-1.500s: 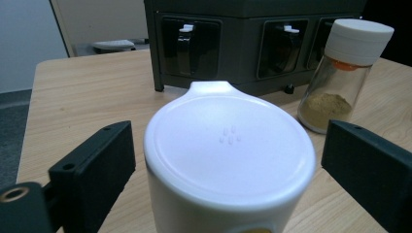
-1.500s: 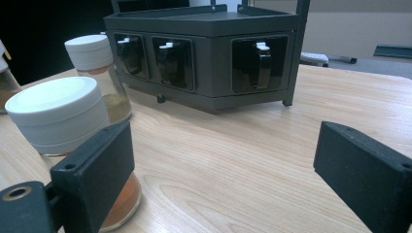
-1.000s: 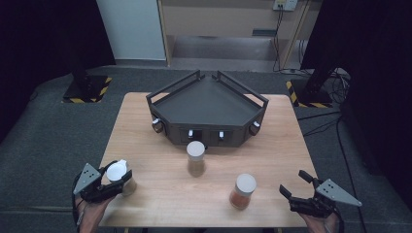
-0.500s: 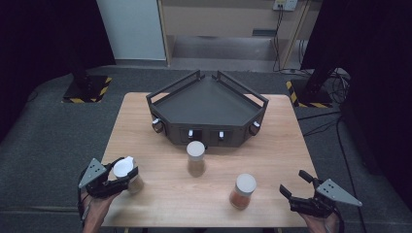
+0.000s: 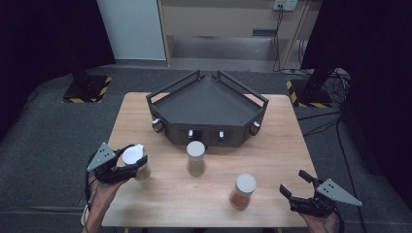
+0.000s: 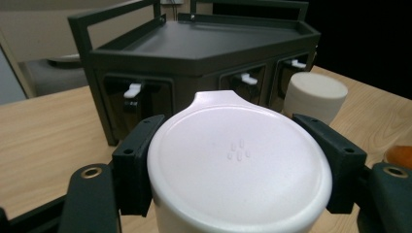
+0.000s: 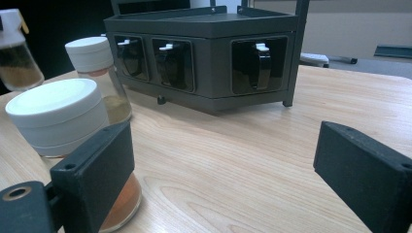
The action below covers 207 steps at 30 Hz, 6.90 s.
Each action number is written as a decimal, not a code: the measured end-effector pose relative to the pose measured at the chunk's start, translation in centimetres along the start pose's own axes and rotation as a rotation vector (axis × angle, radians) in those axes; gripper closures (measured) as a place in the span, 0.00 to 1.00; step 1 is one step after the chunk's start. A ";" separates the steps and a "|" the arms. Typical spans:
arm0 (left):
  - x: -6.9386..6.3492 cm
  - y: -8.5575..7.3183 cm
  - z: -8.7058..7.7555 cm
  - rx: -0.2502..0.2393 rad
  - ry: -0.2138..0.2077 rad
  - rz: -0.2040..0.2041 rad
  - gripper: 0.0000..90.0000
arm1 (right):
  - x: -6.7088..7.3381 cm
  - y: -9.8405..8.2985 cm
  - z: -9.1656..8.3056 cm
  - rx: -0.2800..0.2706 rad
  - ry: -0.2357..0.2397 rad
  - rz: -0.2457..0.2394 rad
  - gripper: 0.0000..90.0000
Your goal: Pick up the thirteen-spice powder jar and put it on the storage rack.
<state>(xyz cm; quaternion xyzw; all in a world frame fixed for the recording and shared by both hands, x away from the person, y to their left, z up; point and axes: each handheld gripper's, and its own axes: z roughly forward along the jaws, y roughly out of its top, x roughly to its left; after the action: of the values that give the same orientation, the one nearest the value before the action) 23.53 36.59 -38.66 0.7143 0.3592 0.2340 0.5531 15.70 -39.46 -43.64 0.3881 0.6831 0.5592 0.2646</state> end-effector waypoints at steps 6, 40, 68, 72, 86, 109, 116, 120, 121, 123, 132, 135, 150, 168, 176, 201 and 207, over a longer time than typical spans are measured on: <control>0.4 2.6 1.4 -0.001 -0.037 0.009 0.33 | 0.0 0.0 0.0 -0.001 0.001 0.002 0.08; 0.7 14.6 10.4 -0.026 -0.004 -0.008 0.33 | -0.4 -0.2 0.0 -0.008 0.013 0.022 0.08; 0.5 15.2 18.7 -0.012 0.203 -0.044 0.33 | -0.8 -0.4 -0.1 -0.016 0.021 0.046 0.08; 0.3 14.7 19.3 -0.010 0.216 -0.037 0.33 | -0.9 -0.4 -0.2 -0.018 0.022 0.049 0.08; 0.3 13.7 20.0 0.004 0.220 -0.040 0.33 | -0.9 -0.5 -0.2 -0.019 0.025 0.051 0.08; 0.3 13.2 20.1 -0.013 0.228 -0.034 0.25 | -0.9 -0.4 -0.2 -0.017 0.028 0.047 0.08; -0.3 14.2 19.4 -0.050 0.234 -0.020 0.09 | -0.8 -0.4 -0.1 -0.016 0.029 0.045 0.08; -0.7 15.0 18.3 -0.068 0.216 0.002 0.06 | -0.8 -0.4 -0.1 -0.015 0.029 0.043 0.08; -0.8 15.2 18.0 -0.073 0.212 0.010 0.05 | -0.8 -0.4 -0.1 -0.015 0.029 0.042 0.08; -0.9 15.5 17.4 -0.081 0.199 0.019 0.05 | -0.8 -0.4 -0.1 -0.015 0.029 0.043 0.08; -1.5 16.0 14.3 -0.094 0.133 0.042 0.04 | -0.8 -0.3 -0.1 -0.014 0.030 0.041 0.08; -1.7 15.9 13.2 -0.105 0.111 0.049 0.04 | -0.8 -0.3 -0.1 -0.014 0.031 0.040 0.08; -3.9 13.3 8.1 -0.112 -0.005 0.115 0.04 | -0.6 -0.3 -0.1 -0.011 0.025 0.033 0.08; -4.5 6.8 4.4 -0.136 -0.073 0.086 0.04 | -0.6 -0.3 -0.2 -0.015 0.015 0.038 0.08; -4.5 3.7 3.0 -0.136 -0.063 0.056 0.04 | -0.5 -0.3 -0.3 -0.016 0.009 0.039 0.07; -4.6 -3.7 0.6 -0.062 -0.031 0.011 0.03 | 0.3 0.4 -0.8 0.003 -0.038 0.007 0.05; -4.4 -4.7 -0.1 -0.045 -0.021 0.015 0.03 | -0.1 0.3 -1.2 0.010 -0.046 0.018 0.05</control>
<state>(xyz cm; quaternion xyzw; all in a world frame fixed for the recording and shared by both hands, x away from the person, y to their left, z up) 19.46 33.85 -42.85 0.7070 0.3425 0.2387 0.5708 14.90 -40.23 -43.07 0.4081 0.6761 0.5491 0.2734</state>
